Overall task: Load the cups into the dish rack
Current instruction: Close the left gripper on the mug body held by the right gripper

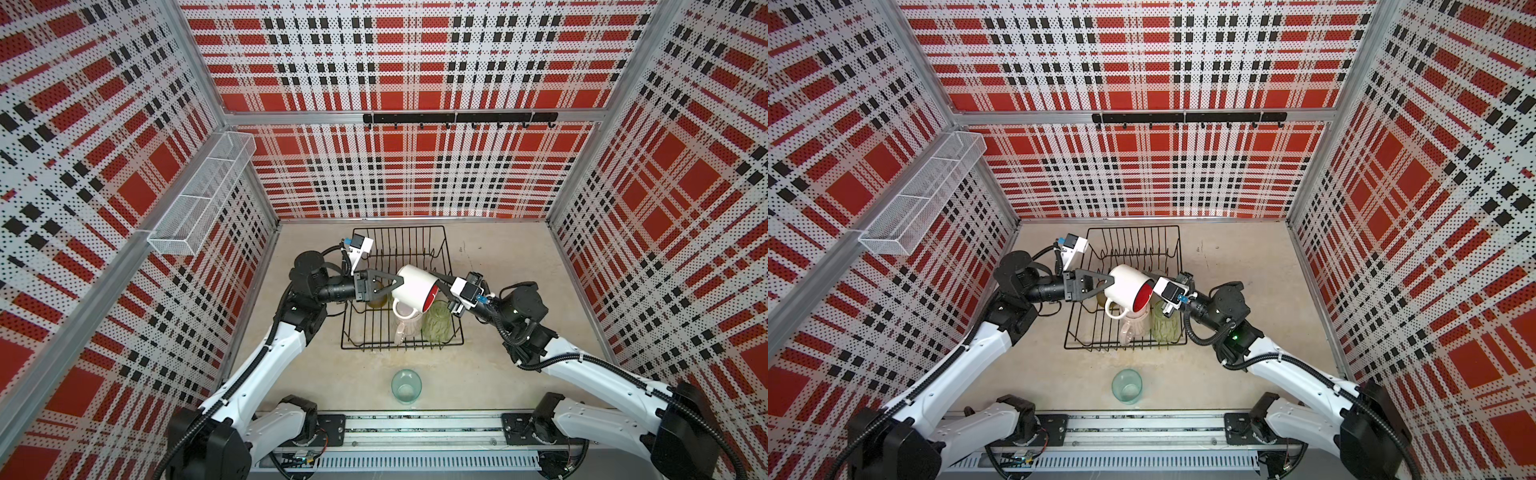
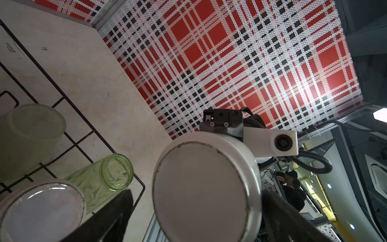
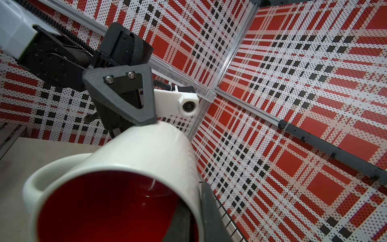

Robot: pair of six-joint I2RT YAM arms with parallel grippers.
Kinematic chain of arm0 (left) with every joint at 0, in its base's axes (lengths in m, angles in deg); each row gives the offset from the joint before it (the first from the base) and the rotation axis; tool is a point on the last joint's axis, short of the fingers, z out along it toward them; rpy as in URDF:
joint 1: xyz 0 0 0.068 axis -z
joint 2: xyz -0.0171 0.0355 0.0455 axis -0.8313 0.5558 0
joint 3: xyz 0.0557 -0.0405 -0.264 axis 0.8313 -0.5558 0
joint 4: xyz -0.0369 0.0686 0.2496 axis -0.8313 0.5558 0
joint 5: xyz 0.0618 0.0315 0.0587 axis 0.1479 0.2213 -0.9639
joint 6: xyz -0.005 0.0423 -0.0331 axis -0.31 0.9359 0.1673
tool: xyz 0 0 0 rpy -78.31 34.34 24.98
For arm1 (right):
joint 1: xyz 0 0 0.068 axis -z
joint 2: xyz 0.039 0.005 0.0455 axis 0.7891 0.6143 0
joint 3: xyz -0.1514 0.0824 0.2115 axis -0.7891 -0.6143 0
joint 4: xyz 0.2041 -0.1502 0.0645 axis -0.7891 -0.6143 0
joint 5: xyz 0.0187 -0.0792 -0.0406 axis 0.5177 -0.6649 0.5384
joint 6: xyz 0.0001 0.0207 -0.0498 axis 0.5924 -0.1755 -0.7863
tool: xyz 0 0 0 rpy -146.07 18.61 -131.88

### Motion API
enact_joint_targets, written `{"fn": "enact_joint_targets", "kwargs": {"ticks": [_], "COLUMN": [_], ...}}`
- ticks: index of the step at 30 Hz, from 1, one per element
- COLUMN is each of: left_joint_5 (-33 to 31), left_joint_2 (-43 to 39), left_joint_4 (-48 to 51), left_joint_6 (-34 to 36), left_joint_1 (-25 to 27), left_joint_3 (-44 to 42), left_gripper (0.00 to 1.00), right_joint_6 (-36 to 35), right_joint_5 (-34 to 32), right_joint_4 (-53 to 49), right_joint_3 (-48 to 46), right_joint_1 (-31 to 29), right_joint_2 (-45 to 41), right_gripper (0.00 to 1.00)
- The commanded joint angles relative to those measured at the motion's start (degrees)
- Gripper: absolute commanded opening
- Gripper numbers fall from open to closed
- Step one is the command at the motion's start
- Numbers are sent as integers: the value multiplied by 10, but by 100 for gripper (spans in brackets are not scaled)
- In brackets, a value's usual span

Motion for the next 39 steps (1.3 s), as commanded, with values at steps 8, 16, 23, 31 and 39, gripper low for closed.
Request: {"fn": "enact_joint_targets", "kwargs": {"ticks": [8, 16, 23, 31, 39], "left_joint_5": [30, 29, 30, 35, 43], "left_joint_2": [-14, -17, -19, -20, -34], "left_joint_4": [2, 0, -2, -1, -1], "left_joint_6": [-2, -2, 1, 5, 5], "left_joint_1": [56, 68, 75, 67, 54], "left_joint_3": [-7, -10, -14, -27, -29], "left_gripper": [98, 99, 99, 86, 96], "right_joint_6": [-42, -71, -91, -105, -123], "right_joint_5": [64, 109, 151, 123, 105], "right_joint_4": [76, 48, 24, 19, 14], "right_joint_3": [28, 45, 68, 67, 59], "right_joint_1": [-13, -18, -18, -18, -17], "right_joint_2": [8, 24, 48, 51, 41], "right_gripper": [0, 0, 0, 0, 0]}}
